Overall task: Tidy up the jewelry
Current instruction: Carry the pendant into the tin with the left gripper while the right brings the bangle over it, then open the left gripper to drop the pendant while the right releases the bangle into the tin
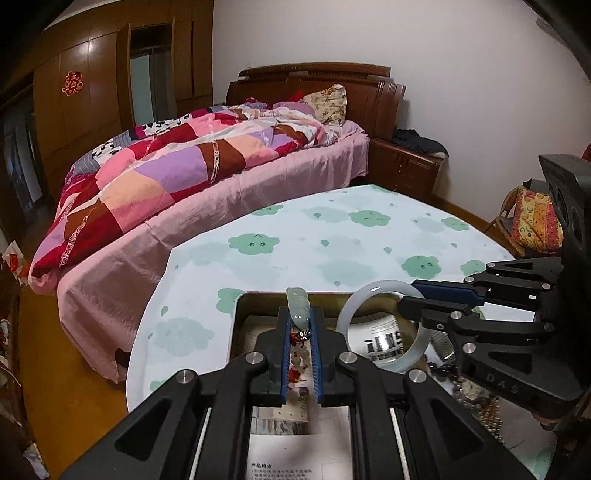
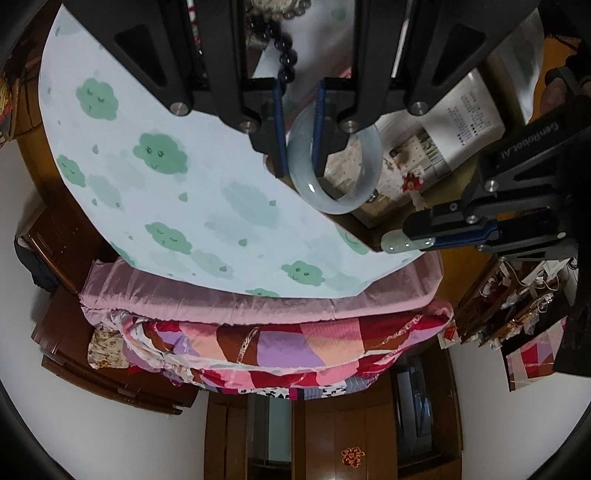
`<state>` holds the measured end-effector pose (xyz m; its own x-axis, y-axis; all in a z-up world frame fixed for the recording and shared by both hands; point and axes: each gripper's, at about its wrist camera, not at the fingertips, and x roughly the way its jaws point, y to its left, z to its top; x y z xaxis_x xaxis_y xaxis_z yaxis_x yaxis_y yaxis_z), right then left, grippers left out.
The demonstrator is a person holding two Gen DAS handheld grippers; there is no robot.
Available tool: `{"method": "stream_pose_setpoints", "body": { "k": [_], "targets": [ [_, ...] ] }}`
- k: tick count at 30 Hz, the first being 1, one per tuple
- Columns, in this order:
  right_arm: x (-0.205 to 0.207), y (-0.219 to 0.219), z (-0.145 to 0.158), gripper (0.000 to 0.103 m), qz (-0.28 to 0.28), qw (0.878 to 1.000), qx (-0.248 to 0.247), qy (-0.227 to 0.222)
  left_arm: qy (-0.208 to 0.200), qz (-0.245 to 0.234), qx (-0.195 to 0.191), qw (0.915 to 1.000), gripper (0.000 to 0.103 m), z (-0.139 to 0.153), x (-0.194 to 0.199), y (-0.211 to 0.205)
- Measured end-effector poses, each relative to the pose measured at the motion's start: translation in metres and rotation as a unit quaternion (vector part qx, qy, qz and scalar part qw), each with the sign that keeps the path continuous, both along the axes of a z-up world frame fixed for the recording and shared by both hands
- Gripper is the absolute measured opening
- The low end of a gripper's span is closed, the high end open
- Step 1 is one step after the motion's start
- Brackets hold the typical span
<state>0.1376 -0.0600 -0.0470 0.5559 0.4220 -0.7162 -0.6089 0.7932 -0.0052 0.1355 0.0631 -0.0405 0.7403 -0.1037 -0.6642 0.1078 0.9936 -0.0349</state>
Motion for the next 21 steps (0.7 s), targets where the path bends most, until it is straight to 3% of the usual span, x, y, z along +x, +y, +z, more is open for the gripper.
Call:
{"method": "stream_pose_setpoints", "body": {
  "k": [21],
  "targets": [
    [0.016,0.017,-0.022,0.015,-0.002,0.999,-0.038,0.021,0.056,-0.004,0.029,0.998,0.009,-0.019,0.024,-0.002]
  ]
}}
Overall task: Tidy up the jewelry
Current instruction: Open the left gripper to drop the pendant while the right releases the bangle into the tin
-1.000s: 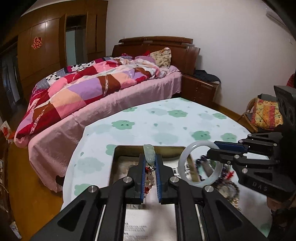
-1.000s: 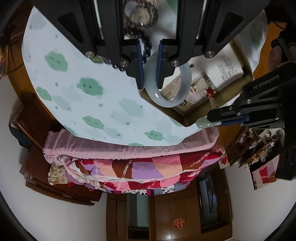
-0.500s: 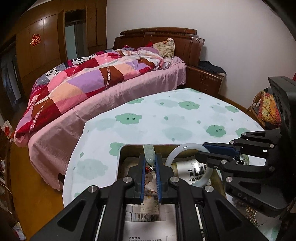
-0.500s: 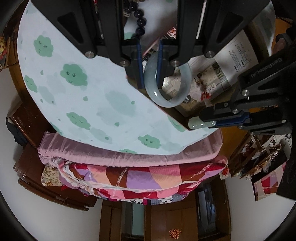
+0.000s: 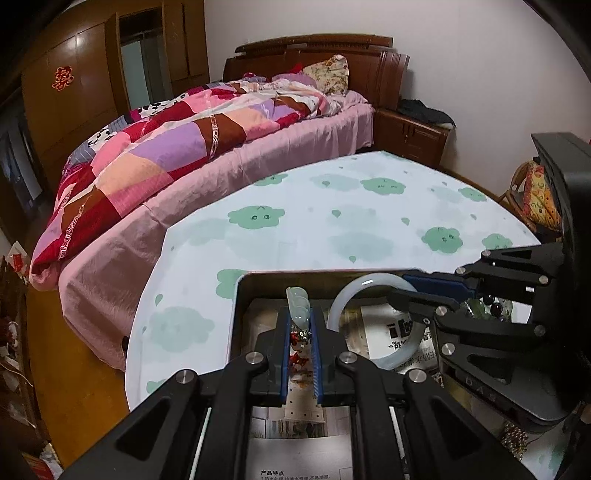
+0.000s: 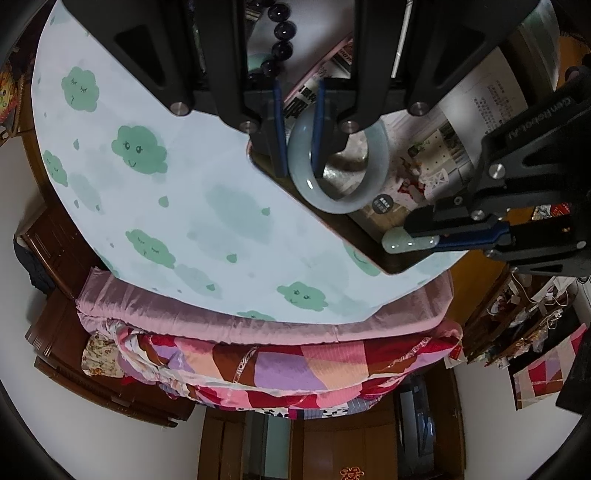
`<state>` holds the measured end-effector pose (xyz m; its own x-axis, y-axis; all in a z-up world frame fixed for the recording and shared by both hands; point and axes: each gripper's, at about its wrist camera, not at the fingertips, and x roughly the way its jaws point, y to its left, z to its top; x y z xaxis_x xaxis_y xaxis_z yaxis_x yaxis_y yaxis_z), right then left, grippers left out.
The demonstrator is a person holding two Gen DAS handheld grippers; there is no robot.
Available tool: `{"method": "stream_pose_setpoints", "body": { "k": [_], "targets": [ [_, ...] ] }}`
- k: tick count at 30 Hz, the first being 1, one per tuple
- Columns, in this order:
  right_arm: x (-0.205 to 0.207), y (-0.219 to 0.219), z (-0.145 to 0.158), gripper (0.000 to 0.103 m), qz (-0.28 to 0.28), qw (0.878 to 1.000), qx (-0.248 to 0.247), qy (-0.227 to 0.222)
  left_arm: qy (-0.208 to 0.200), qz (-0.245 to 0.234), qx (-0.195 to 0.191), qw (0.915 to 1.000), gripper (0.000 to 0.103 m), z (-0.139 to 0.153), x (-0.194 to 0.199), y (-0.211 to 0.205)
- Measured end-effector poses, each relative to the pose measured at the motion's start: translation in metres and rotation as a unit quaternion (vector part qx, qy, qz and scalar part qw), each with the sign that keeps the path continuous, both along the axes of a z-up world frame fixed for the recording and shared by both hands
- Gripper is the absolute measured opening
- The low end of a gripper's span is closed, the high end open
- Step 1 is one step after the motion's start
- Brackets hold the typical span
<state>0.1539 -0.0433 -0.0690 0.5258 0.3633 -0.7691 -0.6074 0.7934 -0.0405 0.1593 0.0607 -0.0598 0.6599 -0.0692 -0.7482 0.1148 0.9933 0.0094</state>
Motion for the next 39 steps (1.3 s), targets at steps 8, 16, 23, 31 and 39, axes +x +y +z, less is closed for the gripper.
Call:
{"method": "stream_pose_setpoints", "body": {
  "k": [8,16,23,31,39],
  "targets": [
    [0.006,0.001,-0.003,0.013,-0.002,1.0,-0.004,0.007,0.013,0.001,0.008,0.9999,0.009,-0.003,0.003,0.001],
    [0.001,-0.013,0.006,0.033,-0.004,0.999,0.034,0.008,0.0,0.018,0.03,0.9994,0.063,0.0,-0.002,-0.001],
    [-0.015,-0.04,0.02,0.042,-0.015,0.998,0.053,-0.005,-0.038,0.038,0.014,0.9985,0.069,0.014,-0.026,0.003],
    [-0.057,-0.082,0.015,0.043,-0.026,0.997,0.071,-0.001,-0.075,0.069,0.024,0.9945,0.069,0.022,-0.08,-0.008],
    [-0.107,-0.119,-0.008,0.039,-0.038,0.995,0.086,0.032,-0.074,0.074,0.026,0.9942,0.069,0.018,-0.111,-0.035]
  ]
}}
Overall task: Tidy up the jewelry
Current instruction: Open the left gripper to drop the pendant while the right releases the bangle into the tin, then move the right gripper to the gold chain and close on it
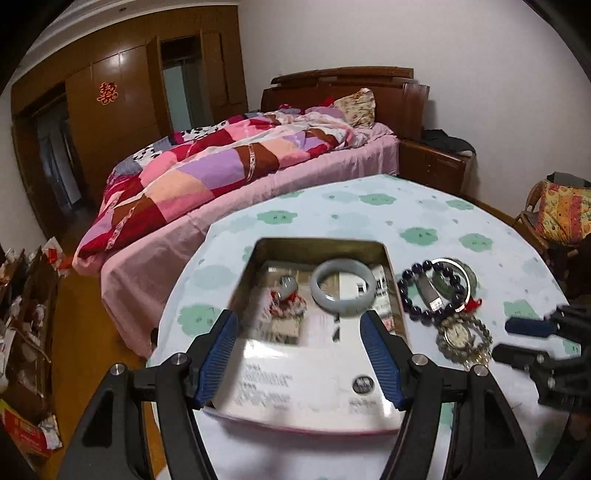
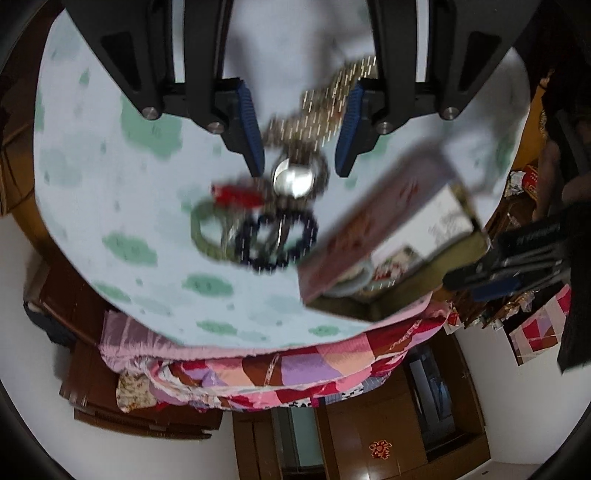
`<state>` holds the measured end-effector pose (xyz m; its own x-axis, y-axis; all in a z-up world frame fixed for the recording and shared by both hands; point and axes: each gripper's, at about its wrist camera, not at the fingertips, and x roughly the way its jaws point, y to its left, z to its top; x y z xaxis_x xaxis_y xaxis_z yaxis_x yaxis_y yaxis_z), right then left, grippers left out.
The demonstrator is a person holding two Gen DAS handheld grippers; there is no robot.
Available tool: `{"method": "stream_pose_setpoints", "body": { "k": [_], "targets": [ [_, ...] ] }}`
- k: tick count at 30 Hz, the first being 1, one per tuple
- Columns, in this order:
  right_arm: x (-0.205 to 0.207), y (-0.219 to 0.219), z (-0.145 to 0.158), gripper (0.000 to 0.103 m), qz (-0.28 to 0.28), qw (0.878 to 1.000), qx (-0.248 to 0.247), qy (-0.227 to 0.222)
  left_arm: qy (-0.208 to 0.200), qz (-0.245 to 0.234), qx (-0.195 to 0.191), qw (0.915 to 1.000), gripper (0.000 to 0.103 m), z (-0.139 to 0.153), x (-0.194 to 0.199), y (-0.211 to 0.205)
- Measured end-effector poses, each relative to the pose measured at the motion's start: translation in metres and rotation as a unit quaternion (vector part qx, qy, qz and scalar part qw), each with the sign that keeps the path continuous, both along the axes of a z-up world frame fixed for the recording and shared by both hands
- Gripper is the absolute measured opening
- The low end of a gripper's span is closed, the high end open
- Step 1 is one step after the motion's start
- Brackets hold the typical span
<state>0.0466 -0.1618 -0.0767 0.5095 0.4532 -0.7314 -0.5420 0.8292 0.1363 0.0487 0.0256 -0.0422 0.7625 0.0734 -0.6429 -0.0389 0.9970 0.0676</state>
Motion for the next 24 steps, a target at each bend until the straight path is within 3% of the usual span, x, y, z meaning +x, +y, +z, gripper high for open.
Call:
{"method": "stream_pose_setpoints", "body": {
  "k": [3,7,14,16,18,20,24],
  "targets": [
    [-0.015,-0.002,-0.004,0.035,0.011,1.0,0.0,0.005,0.008,0.0,-0.018,0.9998,0.069,-0.008,-0.011,-0.007],
    [-0.026,0.006,-0.01,0.028,0.029,1.0,-0.009,0.002,0.024,-0.002,-0.006,0.9997,0.069,-0.017,-0.019,-0.015],
    [-0.032,0.015,-0.017,0.025,0.05,0.999,-0.019,-0.004,0.025,0.002,-0.016,0.9995,0.069,-0.017,-0.023,-0.013],
    [-0.032,0.017,-0.021,0.015,0.052,0.998,-0.024,0.0,0.027,0.0,-0.017,0.9995,0.069,-0.019,-0.024,-0.013],
    [-0.03,0.016,-0.025,0.013,0.051,0.998,-0.021,0.006,0.028,-0.003,-0.018,0.9994,0.069,-0.019,-0.025,-0.014],
    [-0.033,0.015,-0.023,0.007,0.052,0.998,-0.022,0.0,0.026,-0.004,-0.02,0.9994,0.069,-0.018,-0.026,-0.014],
    [-0.042,0.004,-0.003,0.007,0.039,0.999,-0.005,-0.035,0.016,-0.006,-0.029,0.9994,0.069,-0.011,-0.03,-0.013]
  ]
}}
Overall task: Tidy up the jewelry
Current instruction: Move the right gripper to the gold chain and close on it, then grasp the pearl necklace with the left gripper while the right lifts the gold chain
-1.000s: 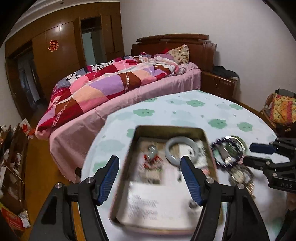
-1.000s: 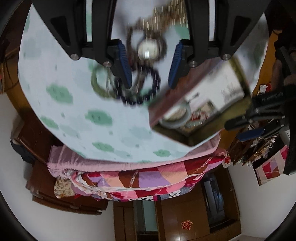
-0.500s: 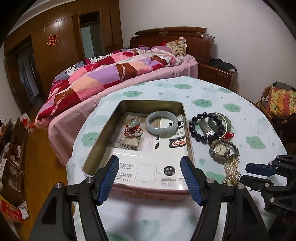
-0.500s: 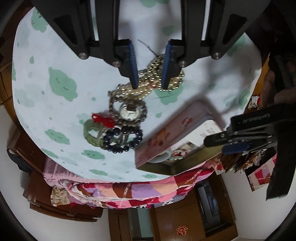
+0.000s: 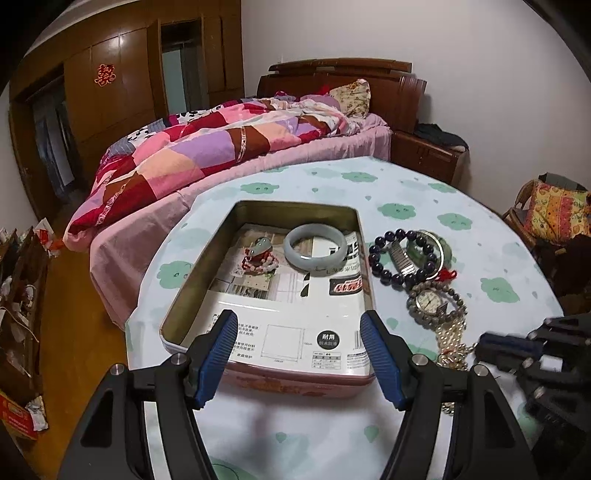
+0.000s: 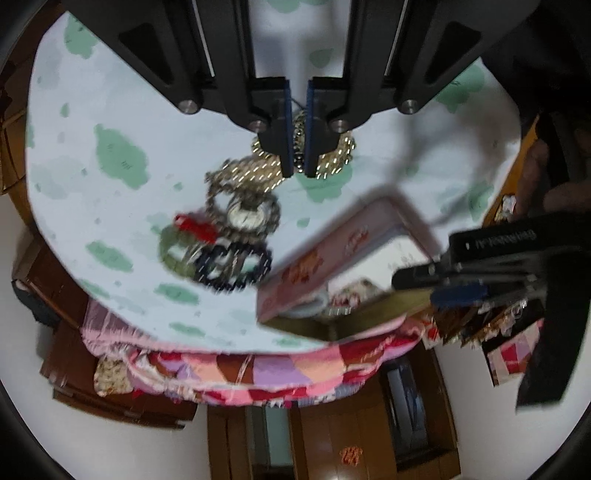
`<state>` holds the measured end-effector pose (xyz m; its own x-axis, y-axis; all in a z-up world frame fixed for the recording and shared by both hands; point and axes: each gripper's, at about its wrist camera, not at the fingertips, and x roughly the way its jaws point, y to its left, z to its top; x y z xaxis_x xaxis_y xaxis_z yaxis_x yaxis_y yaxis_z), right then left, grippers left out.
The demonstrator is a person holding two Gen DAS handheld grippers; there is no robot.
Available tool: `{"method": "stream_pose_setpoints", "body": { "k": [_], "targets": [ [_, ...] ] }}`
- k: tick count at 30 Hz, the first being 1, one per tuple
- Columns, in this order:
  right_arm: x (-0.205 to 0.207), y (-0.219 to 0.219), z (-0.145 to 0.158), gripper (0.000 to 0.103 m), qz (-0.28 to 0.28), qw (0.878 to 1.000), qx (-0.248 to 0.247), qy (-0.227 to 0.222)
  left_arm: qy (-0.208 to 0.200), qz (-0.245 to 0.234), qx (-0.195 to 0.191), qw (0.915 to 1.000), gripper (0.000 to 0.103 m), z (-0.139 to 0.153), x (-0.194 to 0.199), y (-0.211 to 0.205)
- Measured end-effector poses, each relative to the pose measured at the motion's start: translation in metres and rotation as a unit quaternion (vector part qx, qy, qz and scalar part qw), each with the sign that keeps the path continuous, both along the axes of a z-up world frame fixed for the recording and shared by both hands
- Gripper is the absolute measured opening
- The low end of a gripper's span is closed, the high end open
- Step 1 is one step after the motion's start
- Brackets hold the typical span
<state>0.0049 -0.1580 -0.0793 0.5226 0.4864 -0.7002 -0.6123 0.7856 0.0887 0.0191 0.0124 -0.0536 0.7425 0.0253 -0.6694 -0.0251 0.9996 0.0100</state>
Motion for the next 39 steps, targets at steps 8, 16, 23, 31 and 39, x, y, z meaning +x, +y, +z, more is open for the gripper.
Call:
{"method": "stream_pose_setpoints", "body": {
  "k": [8,16,23,31,39],
  "targets": [
    [-0.005,-0.038,0.036,0.007,-0.044,0.998,0.039,-0.034,0.002,-0.014,-0.018,0.9997,0.069,0.001,0.0,-0.008],
    [-0.007,-0.072,0.067,0.007,-0.087,0.991,0.074,-0.066,0.007,-0.052,-0.016,0.9985,0.069,0.001,0.004,-0.032],
    [-0.001,-0.083,0.078,0.007,-0.106,0.988,0.08,-0.083,0.007,-0.093,-0.016,0.9955,0.069,0.0,0.011,-0.059],
    [0.006,-0.092,0.053,0.007,-0.114,0.989,0.077,-0.054,0.064,-0.147,-0.053,0.9856,0.069,-0.023,0.024,-0.1],
    [0.003,-0.097,0.046,0.007,-0.112,0.989,0.083,-0.046,0.133,-0.199,-0.053,0.9694,0.038,-0.053,0.032,-0.132]
  ]
}}
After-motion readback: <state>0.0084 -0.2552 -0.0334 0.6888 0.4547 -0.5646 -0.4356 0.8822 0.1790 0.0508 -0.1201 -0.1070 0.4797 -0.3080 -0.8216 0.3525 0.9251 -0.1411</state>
